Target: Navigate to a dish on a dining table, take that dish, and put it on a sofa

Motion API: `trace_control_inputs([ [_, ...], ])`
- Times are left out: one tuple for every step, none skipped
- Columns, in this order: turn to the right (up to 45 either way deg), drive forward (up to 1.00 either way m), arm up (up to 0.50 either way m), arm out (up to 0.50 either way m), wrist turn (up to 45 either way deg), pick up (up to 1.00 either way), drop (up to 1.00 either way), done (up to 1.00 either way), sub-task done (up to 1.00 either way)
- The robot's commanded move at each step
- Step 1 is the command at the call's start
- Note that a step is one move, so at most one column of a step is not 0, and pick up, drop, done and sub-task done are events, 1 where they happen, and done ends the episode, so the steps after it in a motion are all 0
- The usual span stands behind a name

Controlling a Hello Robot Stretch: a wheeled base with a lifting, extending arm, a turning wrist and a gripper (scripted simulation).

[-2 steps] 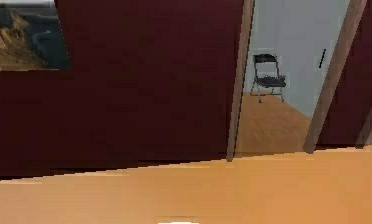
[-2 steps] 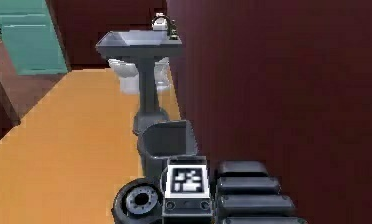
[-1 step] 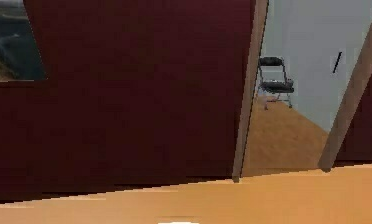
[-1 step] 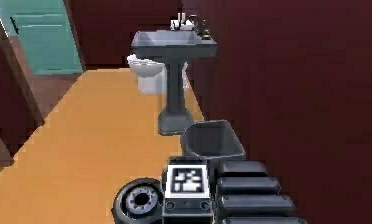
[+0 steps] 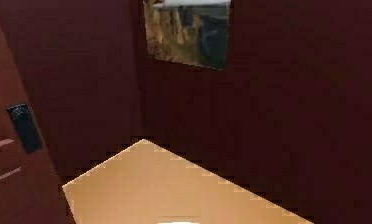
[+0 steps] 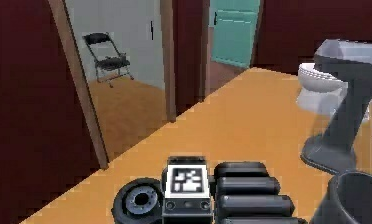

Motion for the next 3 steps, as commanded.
trace_control_inputs([
  [-36.0, 0.0, 0.0, 0.0, 0.0, 0.0, 0.0, 0.0, 0.0],
  [0.0, 0.2, 0.0, 0.0, 0.0, 0.0, 0.0, 0.0, 0.0],
  [-45.0, 0.0, 0.0, 0.0, 0.0, 0.0, 0.0, 0.0, 0.0],
])
